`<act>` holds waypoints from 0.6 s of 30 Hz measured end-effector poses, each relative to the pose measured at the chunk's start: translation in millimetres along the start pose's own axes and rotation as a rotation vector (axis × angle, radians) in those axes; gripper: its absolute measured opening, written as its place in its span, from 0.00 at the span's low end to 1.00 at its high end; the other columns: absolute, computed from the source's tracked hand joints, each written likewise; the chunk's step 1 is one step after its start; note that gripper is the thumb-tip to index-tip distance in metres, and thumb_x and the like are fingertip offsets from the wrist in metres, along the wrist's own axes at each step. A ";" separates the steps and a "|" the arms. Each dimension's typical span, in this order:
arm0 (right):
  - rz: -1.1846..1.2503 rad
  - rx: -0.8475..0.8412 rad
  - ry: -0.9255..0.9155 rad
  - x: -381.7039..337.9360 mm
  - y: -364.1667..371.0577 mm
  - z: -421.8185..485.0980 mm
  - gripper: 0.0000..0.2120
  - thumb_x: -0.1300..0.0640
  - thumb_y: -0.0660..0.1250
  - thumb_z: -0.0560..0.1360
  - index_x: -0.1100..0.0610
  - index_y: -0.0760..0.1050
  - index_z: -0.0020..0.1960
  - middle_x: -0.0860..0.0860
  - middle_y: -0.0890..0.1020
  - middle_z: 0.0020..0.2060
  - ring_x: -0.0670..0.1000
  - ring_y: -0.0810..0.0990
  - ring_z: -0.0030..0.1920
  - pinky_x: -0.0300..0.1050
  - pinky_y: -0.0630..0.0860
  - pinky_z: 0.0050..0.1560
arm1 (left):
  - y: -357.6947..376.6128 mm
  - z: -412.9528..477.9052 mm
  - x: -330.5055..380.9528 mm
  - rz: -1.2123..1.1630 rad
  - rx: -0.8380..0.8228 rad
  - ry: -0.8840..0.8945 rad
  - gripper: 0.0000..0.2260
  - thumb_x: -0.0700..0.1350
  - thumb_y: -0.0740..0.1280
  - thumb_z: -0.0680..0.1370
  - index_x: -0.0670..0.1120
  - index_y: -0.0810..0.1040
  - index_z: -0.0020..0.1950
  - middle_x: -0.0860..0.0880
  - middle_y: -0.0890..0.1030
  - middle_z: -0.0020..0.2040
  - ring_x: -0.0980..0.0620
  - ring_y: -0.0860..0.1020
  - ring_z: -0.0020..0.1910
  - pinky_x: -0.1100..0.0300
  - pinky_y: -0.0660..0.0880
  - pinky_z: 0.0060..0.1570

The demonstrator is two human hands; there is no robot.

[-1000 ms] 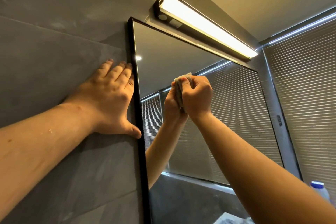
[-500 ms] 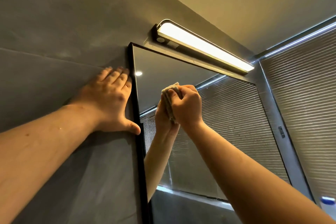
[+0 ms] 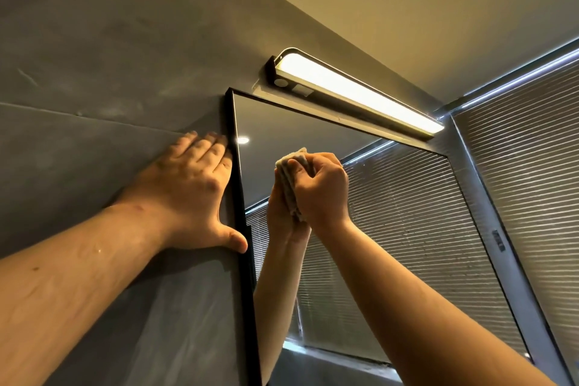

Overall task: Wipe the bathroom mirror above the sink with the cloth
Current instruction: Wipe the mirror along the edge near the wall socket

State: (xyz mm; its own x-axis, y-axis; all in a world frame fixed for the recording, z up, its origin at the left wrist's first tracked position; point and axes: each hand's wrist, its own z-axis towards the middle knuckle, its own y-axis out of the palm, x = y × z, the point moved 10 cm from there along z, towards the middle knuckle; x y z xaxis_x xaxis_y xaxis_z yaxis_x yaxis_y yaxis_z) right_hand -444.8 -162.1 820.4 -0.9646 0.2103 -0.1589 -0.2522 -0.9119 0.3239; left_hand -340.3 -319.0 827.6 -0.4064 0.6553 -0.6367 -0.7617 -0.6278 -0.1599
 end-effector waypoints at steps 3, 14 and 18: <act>-0.031 0.037 0.027 18.7 -7.1 9.8 0.04 0.55 0.72 0.75 0.52 0.84 0.43 0.48 0.80 0.40 0.42 0.78 0.43 0.33 0.73 0.46 | 0.1 -0.8 -0.6 -0.004 0.025 0.003 0.66 0.85 0.39 0.53 0.37 0.65 0.73 0.39 0.65 0.74 0.42 0.60 0.76 0.47 0.50 0.75; -0.001 0.089 0.154 57.6 -22.0 24.4 0.08 0.52 0.70 0.76 0.54 0.85 0.43 0.50 0.85 0.38 0.49 0.84 0.41 0.52 0.82 0.44 | -0.5 0.1 -1.2 -0.005 0.010 -0.007 0.66 0.85 0.43 0.51 0.39 0.59 0.76 0.41 0.59 0.77 0.44 0.54 0.77 0.48 0.47 0.77; -0.035 -0.031 -0.023 20.5 -7.6 15.7 0.06 0.59 0.68 0.75 0.56 0.84 0.47 0.49 0.82 0.45 0.47 0.78 0.49 0.41 0.76 0.54 | 1.3 -0.4 -0.9 0.003 -0.003 -0.005 0.67 0.85 0.39 0.51 0.40 0.57 0.77 0.41 0.58 0.78 0.44 0.53 0.78 0.49 0.46 0.76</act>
State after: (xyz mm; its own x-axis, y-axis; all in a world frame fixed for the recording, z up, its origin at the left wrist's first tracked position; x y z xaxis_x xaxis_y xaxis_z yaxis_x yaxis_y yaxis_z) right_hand -463.9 -145.4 829.3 -0.9568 0.2500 -0.1482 -0.2836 -0.9144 0.2890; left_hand -340.8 -320.6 827.6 -0.4113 0.6554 -0.6335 -0.7591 -0.6310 -0.1600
